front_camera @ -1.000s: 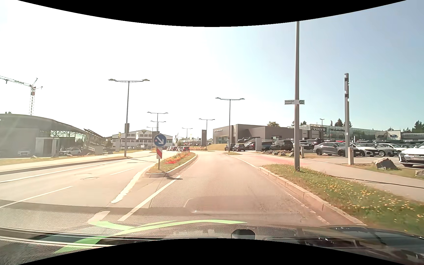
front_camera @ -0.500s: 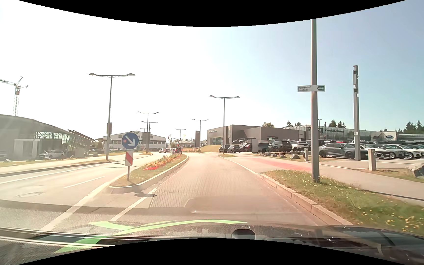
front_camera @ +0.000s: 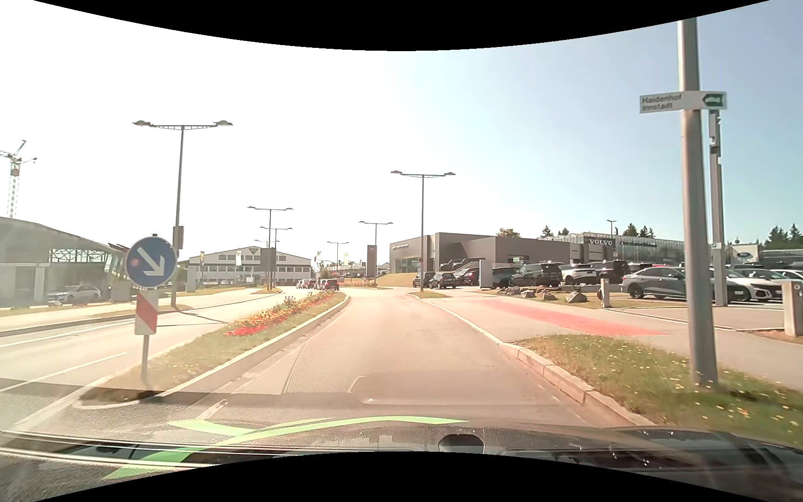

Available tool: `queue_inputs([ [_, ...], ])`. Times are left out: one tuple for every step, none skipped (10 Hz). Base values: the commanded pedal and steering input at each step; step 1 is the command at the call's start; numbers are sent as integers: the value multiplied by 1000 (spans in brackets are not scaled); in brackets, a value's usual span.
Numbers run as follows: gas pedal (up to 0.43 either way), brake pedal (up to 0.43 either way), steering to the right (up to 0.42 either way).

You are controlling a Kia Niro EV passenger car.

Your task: Follow the waypoints while adhering to traffic rules and regulations

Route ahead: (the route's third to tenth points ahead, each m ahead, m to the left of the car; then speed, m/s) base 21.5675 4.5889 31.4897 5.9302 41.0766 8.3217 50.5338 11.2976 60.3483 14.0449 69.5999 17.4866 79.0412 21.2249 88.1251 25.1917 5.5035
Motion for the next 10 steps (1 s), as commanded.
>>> queue_inputs([
  [189,0,-14],
  [189,0,-13],
  [189,0,-13],
  [189,0,-14],
  [189,0,-13],
  [189,0,-14],
  [189,0,-14],
  [189,0,-15],
  [189,0,-16],
  [177,0,-18],
])
